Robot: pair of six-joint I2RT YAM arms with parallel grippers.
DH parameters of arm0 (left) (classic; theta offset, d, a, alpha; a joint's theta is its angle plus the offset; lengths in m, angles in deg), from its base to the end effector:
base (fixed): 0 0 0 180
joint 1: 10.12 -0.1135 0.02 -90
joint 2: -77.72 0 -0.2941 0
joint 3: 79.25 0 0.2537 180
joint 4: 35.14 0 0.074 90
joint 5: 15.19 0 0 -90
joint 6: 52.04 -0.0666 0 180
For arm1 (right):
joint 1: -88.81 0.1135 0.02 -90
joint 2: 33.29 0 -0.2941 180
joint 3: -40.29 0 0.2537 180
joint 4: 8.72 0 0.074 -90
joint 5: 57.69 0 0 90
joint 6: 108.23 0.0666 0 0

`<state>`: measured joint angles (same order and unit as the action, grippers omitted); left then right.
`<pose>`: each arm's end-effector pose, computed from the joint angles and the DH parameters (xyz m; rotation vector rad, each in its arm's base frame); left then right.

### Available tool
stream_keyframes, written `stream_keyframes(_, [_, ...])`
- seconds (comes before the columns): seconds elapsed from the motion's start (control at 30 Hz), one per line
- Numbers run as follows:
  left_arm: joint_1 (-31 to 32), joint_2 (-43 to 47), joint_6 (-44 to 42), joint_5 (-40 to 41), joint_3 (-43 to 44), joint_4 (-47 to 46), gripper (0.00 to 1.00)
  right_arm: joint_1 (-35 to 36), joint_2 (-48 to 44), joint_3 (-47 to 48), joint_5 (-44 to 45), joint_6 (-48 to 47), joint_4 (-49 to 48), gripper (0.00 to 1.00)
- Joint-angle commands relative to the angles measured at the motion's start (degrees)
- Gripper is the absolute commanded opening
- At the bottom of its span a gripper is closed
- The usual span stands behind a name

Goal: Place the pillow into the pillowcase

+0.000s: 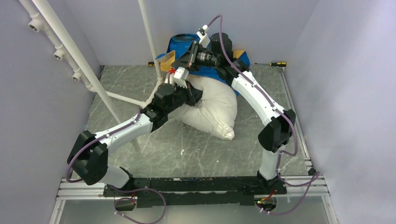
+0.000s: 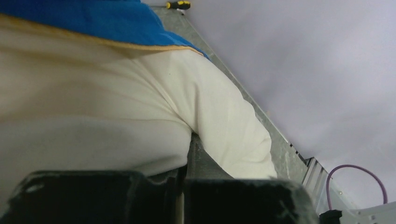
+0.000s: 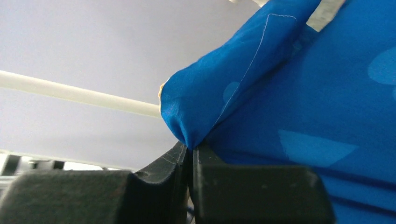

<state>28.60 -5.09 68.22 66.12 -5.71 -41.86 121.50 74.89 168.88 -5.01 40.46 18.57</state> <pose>0.2849 -0.2413 0.3582 0.2508 1.7012 -1.0363 0.3784 0.2908 0.4662 -0.1277 1.9925 1.6646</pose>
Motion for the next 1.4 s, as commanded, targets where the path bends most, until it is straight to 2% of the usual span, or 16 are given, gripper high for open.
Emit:
stream_keyframes(0.0, [-0.87,-0.54,1.12,5.78,-5.67,-14.69,0.00,5.72,-10.77,-2.71,-4.32,-13.18,6.30,0.21])
stream_keyframes(0.1, [-1.22,-0.08,2.13,6.96,-8.87,-16.96,0.00,5.72,-8.41,-2.85,0.19,-22.27,16.03,0.50])
stream_keyframes(0.23, [-2.57,-0.65,2.90,6.35,-10.24,-16.70,0.00,5.68,-11.21,-2.59,13.20,-31.37,24.50,0.89])
stream_keyframes(0.3, [-3.60,-0.78,3.90,6.42,-11.27,-16.93,0.00,5.21,-14.60,-3.42,20.82,-34.41,28.47,0.99])
stream_keyframes(0.37, [-5.12,-0.86,4.90,5.81,-12.87,-18.01,0.00,2.68,-18.51,-6.39,23.93,-35.38,30.13,1.00])
stream_keyframes(0.43, [-6.25,-0.74,5.88,4.95,-13.91,-18.62,0.00,-2.33,-22.96,-13.57,22.24,-34.69,29.72,1.00])
stream_keyframes(0.6, [-7.59,-0.26,5.91,3.28,-14.45,-17.67,0.00,-18.14,-33.76,-32.31,13.26,-31.56,22.77,1.00])
stream_keyframes(0.73, [-7.97,0.38,5.13,1.79,-14.09,-16.28,0.00,-31.74,-35.34,-45.30,2.87,-25.97,14.54,1.00])
stream_keyframes(0.8, [-8.09,0.97,4.76,1.17,-13.98,-15.40,0.00,-36.88,-33.71,-50.95,-2.18,-21.39,7.84,1.00])
stream_keyframes(0.93, [-8.13,2.08,4.76,0.80,-14.55,-15.00,0.00,-41.33,-27.81,-57.18,-8.61,-11.55,-7.16,1.00])
stream_keyframes(1.13, [-8.16,3.29,4.97,-0.58,-14.64,-13.87,0.00,-42.25,-15.62,-56.85,-11.96,0.66,-26.55,1.00])
stream_keyframes(1.23, [-8.14,3.73,4.67,-1.56,-14.57,-13.53,0.00,-42.27,-9.04,-53.82,-12.73,4.12,-31.29,0.99])
stream_keyframes(1.37, [-8.22,4.72,4.11,-2.88,-14.33,-13.54,0.00,-42.27,0.25,-52.43,-15.15,13.45,-44.26,0.93])
